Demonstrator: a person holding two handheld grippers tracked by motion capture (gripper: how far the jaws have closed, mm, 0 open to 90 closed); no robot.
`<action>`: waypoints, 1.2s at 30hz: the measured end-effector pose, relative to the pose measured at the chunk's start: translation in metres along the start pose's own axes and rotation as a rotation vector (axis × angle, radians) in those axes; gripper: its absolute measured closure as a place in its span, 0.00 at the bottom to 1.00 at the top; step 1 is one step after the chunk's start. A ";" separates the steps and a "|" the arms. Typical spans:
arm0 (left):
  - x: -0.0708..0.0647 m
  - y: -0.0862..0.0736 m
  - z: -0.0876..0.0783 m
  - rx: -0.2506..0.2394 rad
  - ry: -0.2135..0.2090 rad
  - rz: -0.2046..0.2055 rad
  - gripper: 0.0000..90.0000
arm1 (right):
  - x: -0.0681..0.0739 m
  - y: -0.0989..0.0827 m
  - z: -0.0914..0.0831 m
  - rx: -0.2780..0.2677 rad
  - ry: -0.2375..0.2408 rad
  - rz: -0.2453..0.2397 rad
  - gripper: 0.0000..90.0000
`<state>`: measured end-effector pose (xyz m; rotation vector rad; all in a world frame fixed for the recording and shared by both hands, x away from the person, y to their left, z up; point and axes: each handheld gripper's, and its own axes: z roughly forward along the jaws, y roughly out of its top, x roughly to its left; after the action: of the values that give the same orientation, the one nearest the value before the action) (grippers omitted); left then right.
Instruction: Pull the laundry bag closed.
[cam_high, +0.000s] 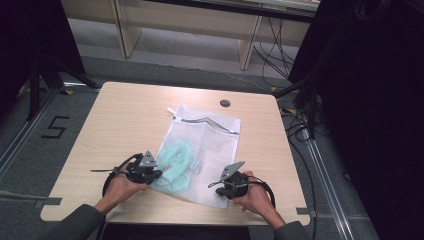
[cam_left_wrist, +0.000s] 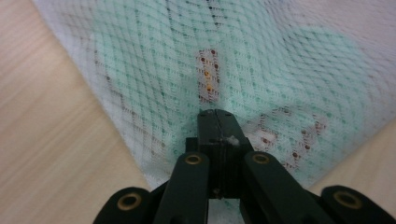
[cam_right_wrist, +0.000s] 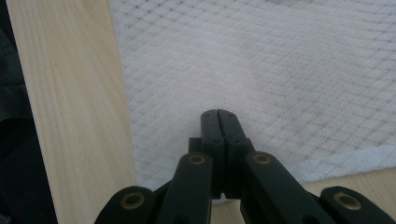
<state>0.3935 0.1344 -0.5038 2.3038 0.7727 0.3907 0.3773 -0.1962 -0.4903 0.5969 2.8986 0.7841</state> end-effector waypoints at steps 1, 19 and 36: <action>0.002 0.001 0.001 0.002 0.011 -0.004 1.00 | 0.001 0.001 0.001 0.001 0.006 -0.002 1.00; 0.031 0.011 0.015 0.014 0.075 -0.006 1.00 | 0.024 0.034 0.022 -0.008 0.057 -0.076 1.00; 0.055 0.026 0.031 0.028 0.154 0.047 1.00 | 0.041 0.061 0.040 -0.012 0.118 -0.122 1.00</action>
<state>0.4614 0.1373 -0.5057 2.3413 0.8040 0.5874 0.3673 -0.1133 -0.4936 0.3803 2.9994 0.8467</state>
